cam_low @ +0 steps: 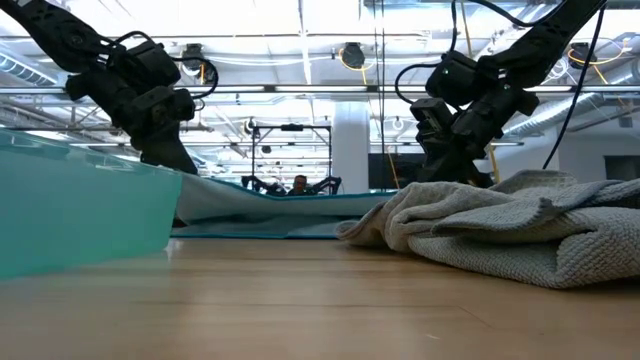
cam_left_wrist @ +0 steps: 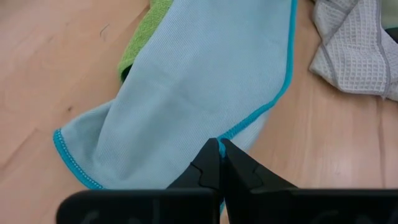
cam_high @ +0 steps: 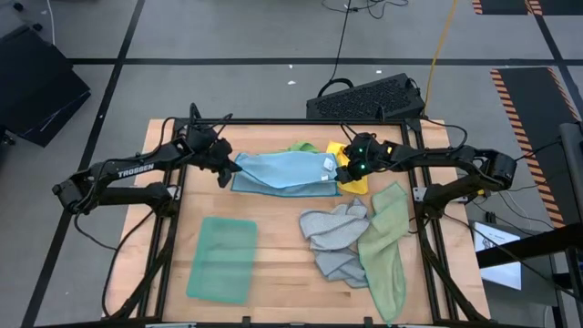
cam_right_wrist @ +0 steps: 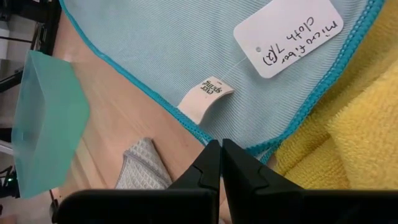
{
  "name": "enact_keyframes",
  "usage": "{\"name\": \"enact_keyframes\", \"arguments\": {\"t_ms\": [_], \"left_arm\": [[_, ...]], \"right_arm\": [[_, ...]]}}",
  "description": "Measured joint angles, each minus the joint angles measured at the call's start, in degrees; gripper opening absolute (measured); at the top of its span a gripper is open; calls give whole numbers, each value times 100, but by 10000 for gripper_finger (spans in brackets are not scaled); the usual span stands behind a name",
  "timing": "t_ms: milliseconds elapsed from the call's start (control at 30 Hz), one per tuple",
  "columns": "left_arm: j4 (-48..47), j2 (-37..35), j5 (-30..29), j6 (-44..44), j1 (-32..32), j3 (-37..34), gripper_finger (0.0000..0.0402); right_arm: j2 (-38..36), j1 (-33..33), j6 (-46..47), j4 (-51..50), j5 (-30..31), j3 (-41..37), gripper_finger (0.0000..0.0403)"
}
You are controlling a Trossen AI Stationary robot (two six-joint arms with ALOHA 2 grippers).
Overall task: Fold microfiber towels
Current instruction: Fold the blue microfiber cloth
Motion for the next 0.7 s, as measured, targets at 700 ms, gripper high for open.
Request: {"name": "enact_keyframes", "arguments": {"t_ms": [700], "left_arm": [[-14,1,42,-272,2,0,3]], "right_arm": [[0,-4,-44,3,127,0,2]]}}
